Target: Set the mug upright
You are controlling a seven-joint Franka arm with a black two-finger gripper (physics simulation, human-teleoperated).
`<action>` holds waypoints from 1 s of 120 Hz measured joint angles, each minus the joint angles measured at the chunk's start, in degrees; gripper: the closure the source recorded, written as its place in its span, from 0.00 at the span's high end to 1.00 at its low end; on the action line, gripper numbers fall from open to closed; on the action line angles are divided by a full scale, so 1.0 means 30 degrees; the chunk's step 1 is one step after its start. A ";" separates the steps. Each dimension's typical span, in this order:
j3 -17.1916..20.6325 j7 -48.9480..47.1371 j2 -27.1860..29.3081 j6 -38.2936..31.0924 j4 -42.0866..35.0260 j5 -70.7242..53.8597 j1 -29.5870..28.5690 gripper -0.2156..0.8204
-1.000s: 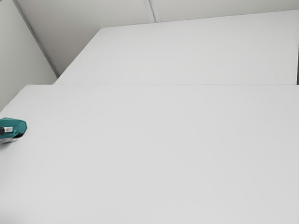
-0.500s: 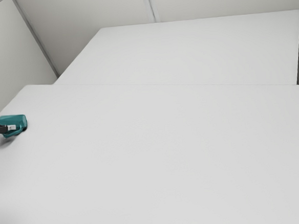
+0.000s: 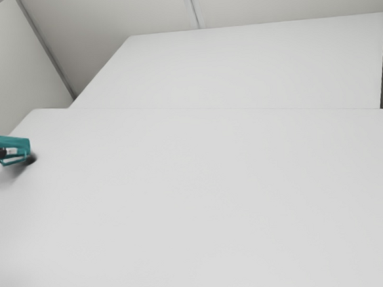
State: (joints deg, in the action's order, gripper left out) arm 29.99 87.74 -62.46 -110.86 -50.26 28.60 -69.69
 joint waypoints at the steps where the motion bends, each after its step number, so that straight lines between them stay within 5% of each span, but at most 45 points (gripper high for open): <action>1: -0.0002 0.0001 0.0104 -0.0006 -0.0073 -0.0001 -0.0005 0.06; 53: -0.1548 -0.1234 0.8165 -0.0013 -0.7114 -0.1018 0.0390 0.04; 68: -0.3170 -0.1954 1.0781 0.0146 -0.9330 -0.1079 0.2327 0.04; 100: -1.0282 -0.4511 1.5564 0.0808 -1.3712 -0.1611 1.0916 0.04; 120: -1.1364 -0.6948 1.8104 0.0939 -1.6360 -0.2956 1.4064 0.04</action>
State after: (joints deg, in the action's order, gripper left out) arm -4.10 66.90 -8.14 -108.05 -99.34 19.73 -27.50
